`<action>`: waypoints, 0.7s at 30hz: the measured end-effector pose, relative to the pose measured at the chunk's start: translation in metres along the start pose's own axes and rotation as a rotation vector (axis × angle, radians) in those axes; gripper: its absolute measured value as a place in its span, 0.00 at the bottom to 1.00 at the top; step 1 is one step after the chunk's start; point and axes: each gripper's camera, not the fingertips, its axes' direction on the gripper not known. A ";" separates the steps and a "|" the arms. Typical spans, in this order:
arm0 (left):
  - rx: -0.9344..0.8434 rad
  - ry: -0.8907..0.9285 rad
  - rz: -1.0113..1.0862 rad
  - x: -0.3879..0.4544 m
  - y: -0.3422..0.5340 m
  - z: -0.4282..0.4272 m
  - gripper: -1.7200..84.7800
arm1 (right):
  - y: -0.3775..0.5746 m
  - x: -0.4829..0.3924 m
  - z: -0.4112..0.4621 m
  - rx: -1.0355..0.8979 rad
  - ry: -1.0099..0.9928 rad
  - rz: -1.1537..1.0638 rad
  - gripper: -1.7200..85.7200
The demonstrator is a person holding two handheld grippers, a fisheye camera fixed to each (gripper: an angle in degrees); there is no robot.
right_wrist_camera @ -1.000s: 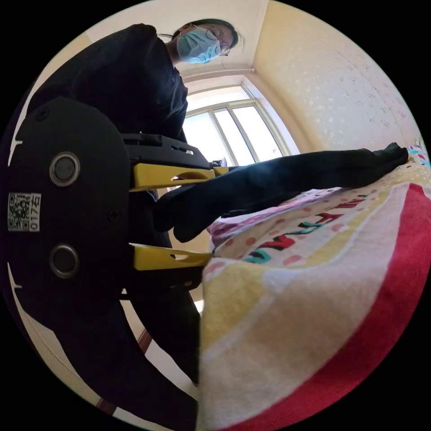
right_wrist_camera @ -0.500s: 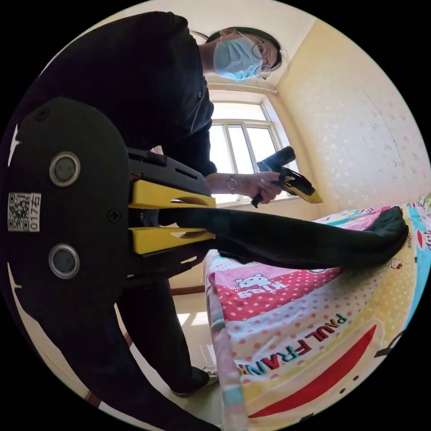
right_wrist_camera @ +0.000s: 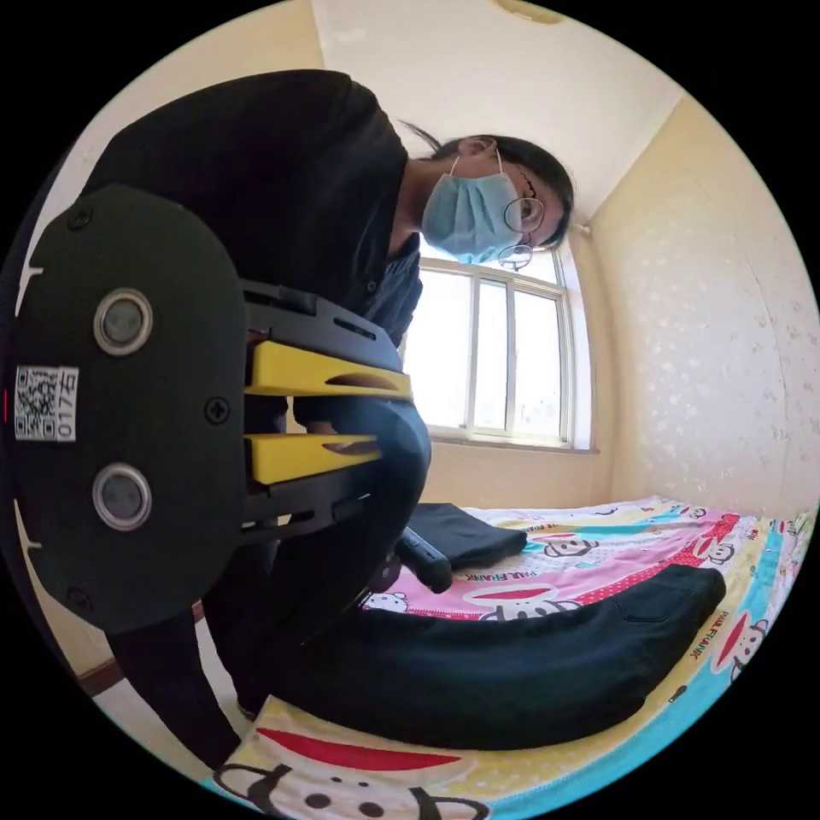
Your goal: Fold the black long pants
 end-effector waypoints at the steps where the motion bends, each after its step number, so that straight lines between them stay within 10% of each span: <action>1: 0.079 0.073 -0.040 -0.010 0.007 -0.008 0.01 | -0.014 0.010 0.000 -0.014 -0.006 -0.004 0.10; 3: 0.346 0.206 -0.171 -0.037 0.039 -0.035 0.01 | -0.070 0.060 -0.005 -0.044 0.058 0.068 0.13; 10: 0.412 -0.125 -0.204 -0.010 0.073 -0.083 0.01 | -0.129 0.089 -0.033 0.030 0.315 0.110 0.18; 21: 0.327 -0.570 0.400 0.135 -0.058 -0.124 0.01 | 0.120 0.112 -0.014 0.213 0.422 0.695 0.27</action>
